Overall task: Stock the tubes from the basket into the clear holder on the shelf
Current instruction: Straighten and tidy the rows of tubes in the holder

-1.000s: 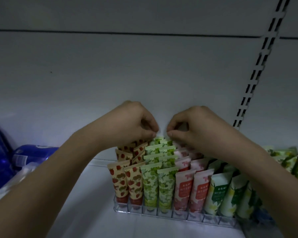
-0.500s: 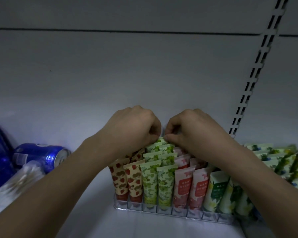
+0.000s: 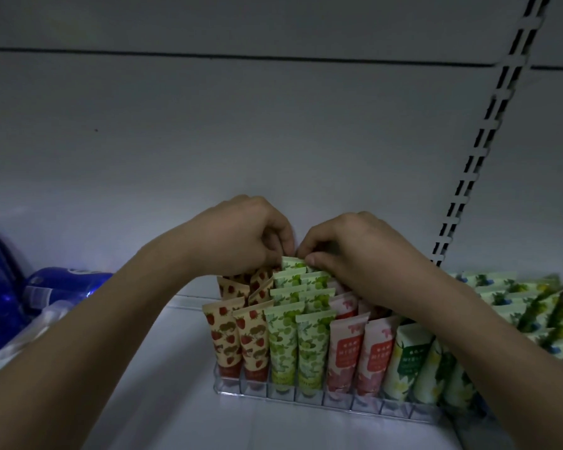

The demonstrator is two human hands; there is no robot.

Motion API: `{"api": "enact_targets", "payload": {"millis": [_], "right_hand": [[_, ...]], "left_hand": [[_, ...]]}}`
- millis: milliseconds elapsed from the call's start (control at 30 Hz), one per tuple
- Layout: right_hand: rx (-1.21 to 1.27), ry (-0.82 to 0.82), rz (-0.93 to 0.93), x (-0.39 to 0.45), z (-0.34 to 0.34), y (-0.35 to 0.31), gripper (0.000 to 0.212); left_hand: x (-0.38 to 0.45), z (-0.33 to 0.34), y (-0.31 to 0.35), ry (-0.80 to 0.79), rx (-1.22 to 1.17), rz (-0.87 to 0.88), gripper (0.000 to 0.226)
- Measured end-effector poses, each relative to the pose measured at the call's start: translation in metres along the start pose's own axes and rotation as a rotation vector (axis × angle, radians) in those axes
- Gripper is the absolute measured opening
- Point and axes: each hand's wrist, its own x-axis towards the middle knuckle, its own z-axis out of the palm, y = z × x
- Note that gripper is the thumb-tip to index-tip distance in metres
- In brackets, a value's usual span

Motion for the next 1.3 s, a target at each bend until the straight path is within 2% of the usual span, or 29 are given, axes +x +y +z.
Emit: {"api": "enact_targets", "payload": {"millis": [133,267,433,567,900,1000,1200,1300], "right_hand": [[-0.002,-0.004,0.0,-0.001,0.0,0.0,0.008],[-0.024,-0.001,0.02,-0.001,-0.003,0.002,0.007],[-0.023,0.037,0.043,0.0,-0.003,0.002,0.01],[-0.008,0.021,0.054,0.0,-0.003,0.002,0.013],[0.019,0.054,0.034,-0.002,-0.008,-0.001,0.006],[0.068,0.113,0.0,-0.006,-0.022,-0.006,0.008],[0.171,0.145,-0.048,-0.015,-0.045,-0.029,0.01],[0.188,0.096,-0.125,-0.013,-0.047,-0.052,0.009]], "left_hand": [[0.001,0.002,0.0,0.027,0.065,0.017,0.022],[0.002,0.003,0.0,0.034,0.047,0.018,0.009],[0.003,0.007,0.002,0.092,0.066,0.007,0.013],[0.003,0.009,0.003,0.115,0.069,-0.001,0.008],[0.0,-0.001,0.008,0.091,0.044,0.031,0.004],[-0.017,-0.021,0.014,0.188,0.046,0.048,0.012],[-0.077,-0.019,0.01,0.582,-0.17,0.096,0.011],[-0.094,0.002,0.002,0.626,-0.313,0.073,0.011]]}}
